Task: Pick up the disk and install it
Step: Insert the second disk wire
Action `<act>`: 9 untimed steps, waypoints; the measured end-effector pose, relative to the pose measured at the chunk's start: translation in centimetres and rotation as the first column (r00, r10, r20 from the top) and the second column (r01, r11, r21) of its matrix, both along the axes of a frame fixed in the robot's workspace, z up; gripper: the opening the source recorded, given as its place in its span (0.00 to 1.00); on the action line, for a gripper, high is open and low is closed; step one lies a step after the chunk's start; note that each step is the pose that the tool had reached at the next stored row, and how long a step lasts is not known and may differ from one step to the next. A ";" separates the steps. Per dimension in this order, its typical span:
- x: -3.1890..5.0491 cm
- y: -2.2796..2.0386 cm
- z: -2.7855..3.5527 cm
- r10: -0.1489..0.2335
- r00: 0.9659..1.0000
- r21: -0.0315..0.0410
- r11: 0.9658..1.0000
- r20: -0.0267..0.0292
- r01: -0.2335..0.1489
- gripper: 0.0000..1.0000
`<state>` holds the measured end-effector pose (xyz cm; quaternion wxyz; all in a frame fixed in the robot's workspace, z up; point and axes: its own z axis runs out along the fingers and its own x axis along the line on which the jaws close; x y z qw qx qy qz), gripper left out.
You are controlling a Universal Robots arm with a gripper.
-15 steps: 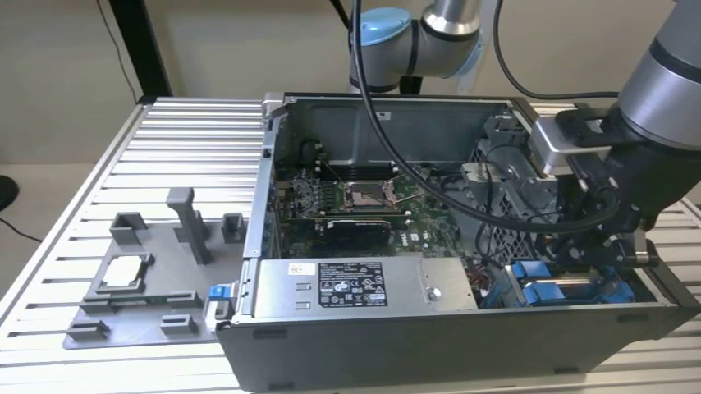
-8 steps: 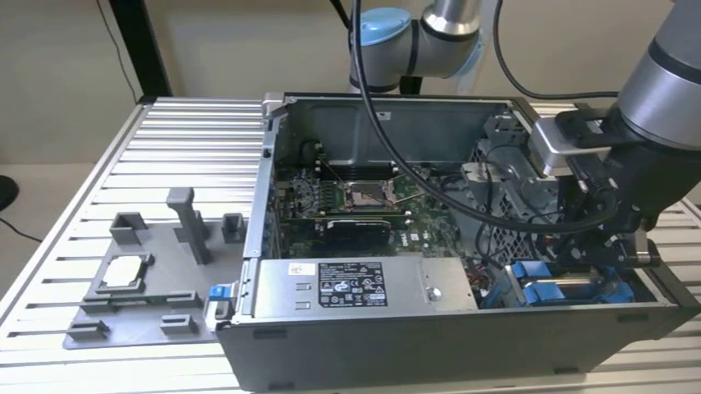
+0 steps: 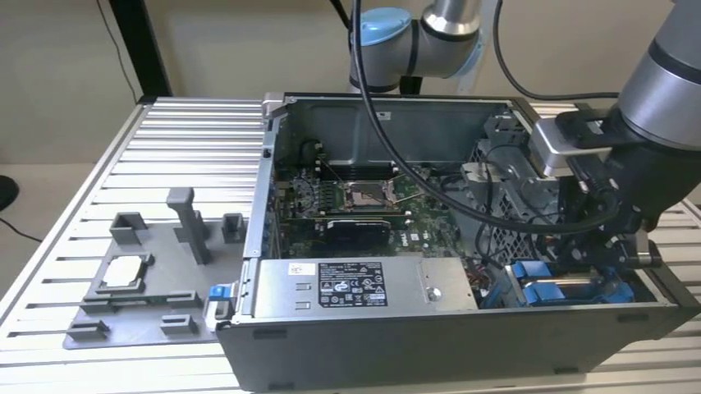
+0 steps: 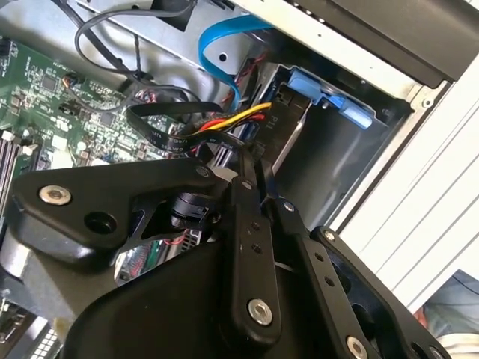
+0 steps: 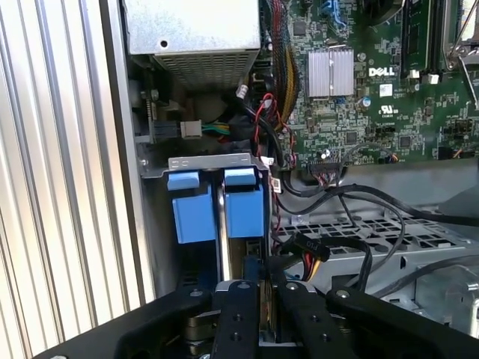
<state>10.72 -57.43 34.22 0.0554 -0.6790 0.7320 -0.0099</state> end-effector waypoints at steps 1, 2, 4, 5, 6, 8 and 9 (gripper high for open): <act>0.00 -0.01 0.00 0.000 1.000 -0.001 1.000 0.000 0.000 0.00; 0.00 -0.01 -0.01 0.000 1.000 -0.003 1.000 0.000 0.000 0.00; 0.00 -0.02 -0.03 0.000 1.000 -0.006 1.000 0.000 0.000 0.00; 0.00 -0.02 -0.05 0.000 1.000 -0.009 1.000 0.000 0.000 0.00; 0.01 -0.02 -0.07 0.000 1.000 -0.012 1.000 0.000 0.000 0.00; 0.00 -0.03 -0.15 0.000 1.000 -0.018 1.000 0.000 0.000 0.00; 0.00 -0.02 -0.18 0.000 1.000 -0.020 1.000 0.000 0.000 0.00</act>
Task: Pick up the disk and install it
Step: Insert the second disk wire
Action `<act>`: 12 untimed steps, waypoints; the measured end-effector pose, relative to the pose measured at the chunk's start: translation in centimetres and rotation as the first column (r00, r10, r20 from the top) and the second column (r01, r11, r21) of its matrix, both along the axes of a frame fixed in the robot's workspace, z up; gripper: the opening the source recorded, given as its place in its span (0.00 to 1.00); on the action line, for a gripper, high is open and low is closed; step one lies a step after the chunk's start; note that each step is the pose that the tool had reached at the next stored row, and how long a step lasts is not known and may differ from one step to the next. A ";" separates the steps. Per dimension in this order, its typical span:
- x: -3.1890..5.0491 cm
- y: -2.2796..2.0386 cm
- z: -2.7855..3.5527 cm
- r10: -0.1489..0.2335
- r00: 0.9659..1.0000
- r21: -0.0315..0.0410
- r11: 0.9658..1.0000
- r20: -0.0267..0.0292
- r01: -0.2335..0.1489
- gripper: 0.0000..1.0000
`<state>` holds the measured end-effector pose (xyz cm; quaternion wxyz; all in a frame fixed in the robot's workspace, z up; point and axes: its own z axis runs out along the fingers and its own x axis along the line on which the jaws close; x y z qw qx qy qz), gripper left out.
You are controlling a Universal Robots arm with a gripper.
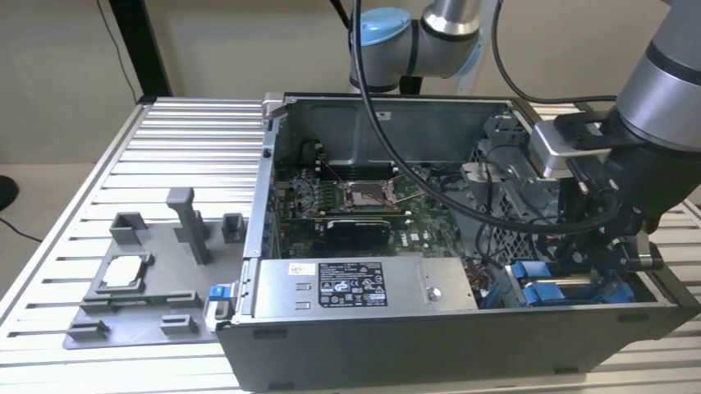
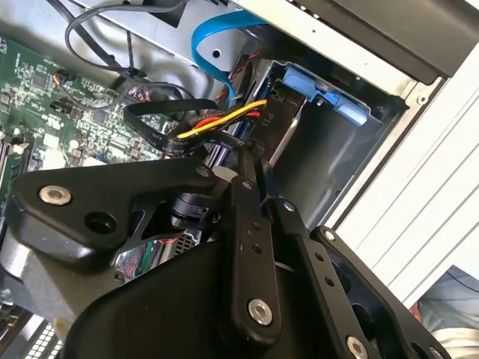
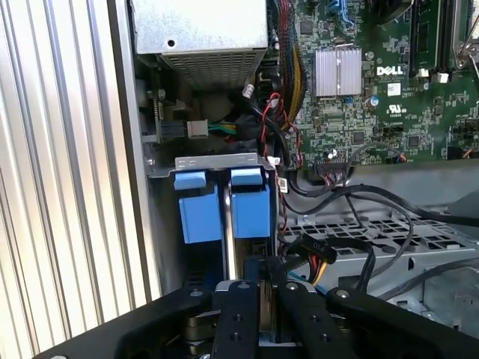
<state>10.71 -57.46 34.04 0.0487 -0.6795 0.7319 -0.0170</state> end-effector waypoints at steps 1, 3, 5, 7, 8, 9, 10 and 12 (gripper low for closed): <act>0.00 0.00 -0.01 0.000 1.000 -0.001 1.000 0.000 0.000 0.00; 0.00 0.01 -0.02 0.000 1.000 0.000 1.000 0.000 0.000 0.00; 0.00 0.02 -0.03 0.000 1.000 0.000 1.000 0.000 0.000 0.00; 0.00 0.06 -0.03 0.000 1.000 0.000 1.000 0.000 0.000 0.00; 0.00 0.06 -0.03 0.000 1.000 0.000 1.000 0.000 0.000 0.00; 0.00 0.06 -0.03 0.000 1.000 0.000 1.000 0.000 0.000 0.00; 0.01 0.06 -0.03 0.000 1.000 0.000 1.000 0.000 0.000 0.00; 0.01 0.08 -0.03 0.000 1.000 0.000 1.000 0.000 0.000 0.00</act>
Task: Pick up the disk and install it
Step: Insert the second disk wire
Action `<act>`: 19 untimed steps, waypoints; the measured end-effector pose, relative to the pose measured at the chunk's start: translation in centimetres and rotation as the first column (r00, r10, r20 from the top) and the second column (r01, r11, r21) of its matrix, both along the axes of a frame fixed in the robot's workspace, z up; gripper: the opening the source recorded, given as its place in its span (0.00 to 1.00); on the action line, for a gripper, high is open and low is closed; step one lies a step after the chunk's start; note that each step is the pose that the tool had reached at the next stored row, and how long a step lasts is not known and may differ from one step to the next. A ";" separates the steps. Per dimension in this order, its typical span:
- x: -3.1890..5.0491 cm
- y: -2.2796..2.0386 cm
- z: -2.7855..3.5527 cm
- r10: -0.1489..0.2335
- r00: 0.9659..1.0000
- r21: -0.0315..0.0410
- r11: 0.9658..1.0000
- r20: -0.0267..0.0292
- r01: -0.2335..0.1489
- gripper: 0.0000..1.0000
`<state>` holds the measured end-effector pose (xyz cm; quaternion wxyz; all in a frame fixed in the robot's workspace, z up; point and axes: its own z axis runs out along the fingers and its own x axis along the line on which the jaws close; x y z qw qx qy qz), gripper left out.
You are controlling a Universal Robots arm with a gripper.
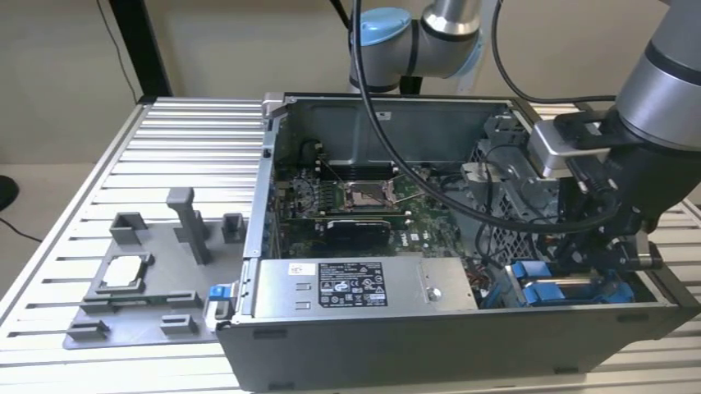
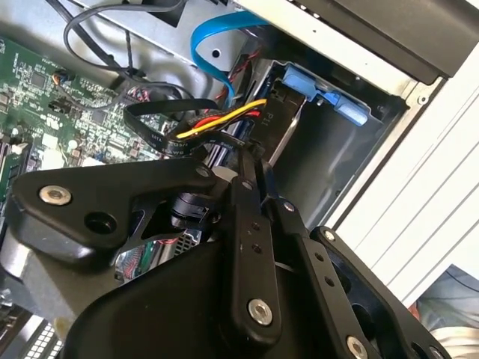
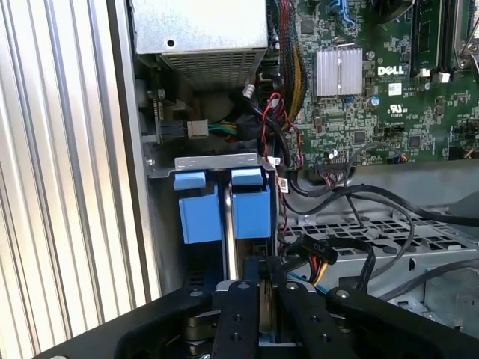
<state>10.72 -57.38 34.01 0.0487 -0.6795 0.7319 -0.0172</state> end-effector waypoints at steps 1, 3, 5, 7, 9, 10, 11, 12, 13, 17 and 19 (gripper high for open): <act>0.00 0.00 0.00 0.000 1.000 0.000 1.000 0.000 0.000 0.00; 0.00 0.01 0.00 0.000 1.000 0.002 1.000 0.001 0.000 0.00; 0.00 0.01 0.00 0.000 1.000 0.006 1.000 0.003 0.000 0.00; 0.00 0.02 0.00 0.000 1.000 0.011 1.000 0.003 0.000 0.00; 0.00 0.02 0.03 0.000 1.000 0.015 1.000 0.003 0.000 0.00; 0.00 0.01 0.08 0.000 1.000 0.017 1.000 0.003 0.000 0.00; 0.00 0.01 0.09 0.000 1.000 0.017 1.000 0.003 0.000 0.00; 0.00 0.01 0.09 0.000 1.000 0.017 1.000 0.003 0.000 0.00; 0.00 0.01 0.09 0.000 1.000 0.017 1.000 0.003 0.000 0.00; 0.00 0.01 0.10 0.000 1.000 0.017 1.000 0.003 0.000 0.00; 0.00 0.01 0.09 0.000 1.000 0.016 1.000 0.003 0.000 0.00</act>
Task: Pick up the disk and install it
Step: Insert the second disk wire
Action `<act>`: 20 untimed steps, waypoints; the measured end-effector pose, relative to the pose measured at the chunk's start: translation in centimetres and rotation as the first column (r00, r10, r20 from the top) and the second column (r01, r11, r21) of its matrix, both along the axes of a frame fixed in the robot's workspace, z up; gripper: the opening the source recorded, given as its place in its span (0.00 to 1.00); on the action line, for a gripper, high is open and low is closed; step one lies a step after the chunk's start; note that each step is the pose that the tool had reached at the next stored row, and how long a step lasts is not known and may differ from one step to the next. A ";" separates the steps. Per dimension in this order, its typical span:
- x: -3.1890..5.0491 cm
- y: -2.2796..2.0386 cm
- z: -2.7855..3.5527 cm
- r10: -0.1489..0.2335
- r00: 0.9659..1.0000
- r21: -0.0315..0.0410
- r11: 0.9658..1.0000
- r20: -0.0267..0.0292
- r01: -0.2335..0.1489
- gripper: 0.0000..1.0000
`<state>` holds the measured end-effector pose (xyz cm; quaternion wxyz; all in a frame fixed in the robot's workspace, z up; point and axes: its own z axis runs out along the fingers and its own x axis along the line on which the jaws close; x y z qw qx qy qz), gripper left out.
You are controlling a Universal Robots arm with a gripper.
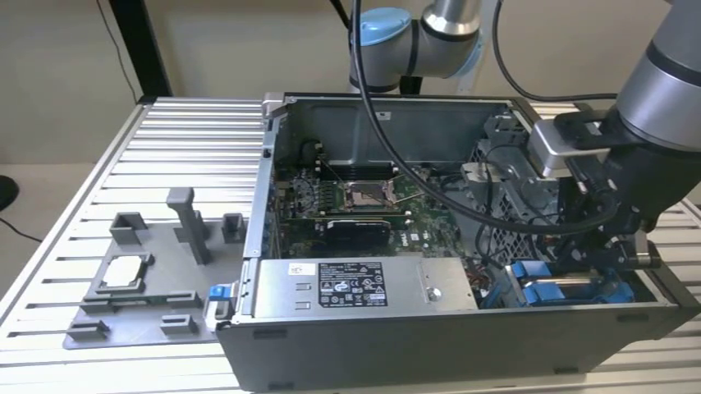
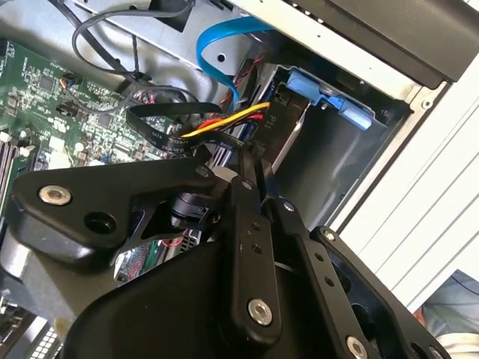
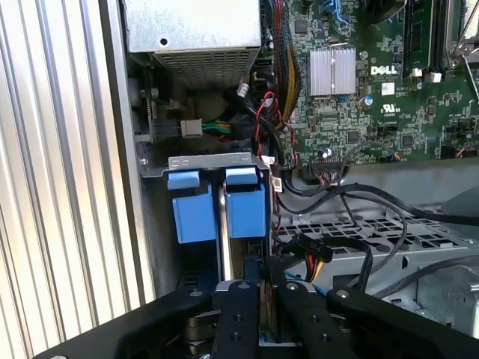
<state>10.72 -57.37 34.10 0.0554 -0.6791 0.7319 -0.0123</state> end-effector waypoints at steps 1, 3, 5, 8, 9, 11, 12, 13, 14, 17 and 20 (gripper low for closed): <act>0.00 0.00 -0.03 0.000 1.000 0.000 1.000 0.000 0.000 0.00; 0.00 0.00 -0.10 0.000 1.000 -0.002 1.000 0.000 0.000 0.00; 0.00 0.00 -0.16 0.001 1.000 -0.004 1.000 0.000 -0.001 0.00; 0.00 0.00 -0.27 0.001 1.000 -0.007 1.000 0.000 -0.001 0.00; 0.00 0.00 -0.30 0.001 1.000 -0.009 1.000 0.000 -0.001 0.00; 0.00 0.00 -0.40 0.002 1.000 -0.013 1.000 0.000 -0.002 0.00; 0.00 0.00 -0.45 0.002 1.000 -0.015 1.000 0.000 -0.002 0.00; 0.00 0.00 -0.49 0.002 1.000 -0.017 1.000 0.000 -0.002 0.00; 0.00 0.00 -0.49 0.002 1.000 -0.017 1.000 0.000 -0.002 0.00; 0.00 0.00 -0.50 0.003 1.000 -0.017 1.000 0.000 -0.003 0.00; 0.00 0.00 -0.50 0.003 1.000 -0.017 1.000 0.000 -0.003 0.00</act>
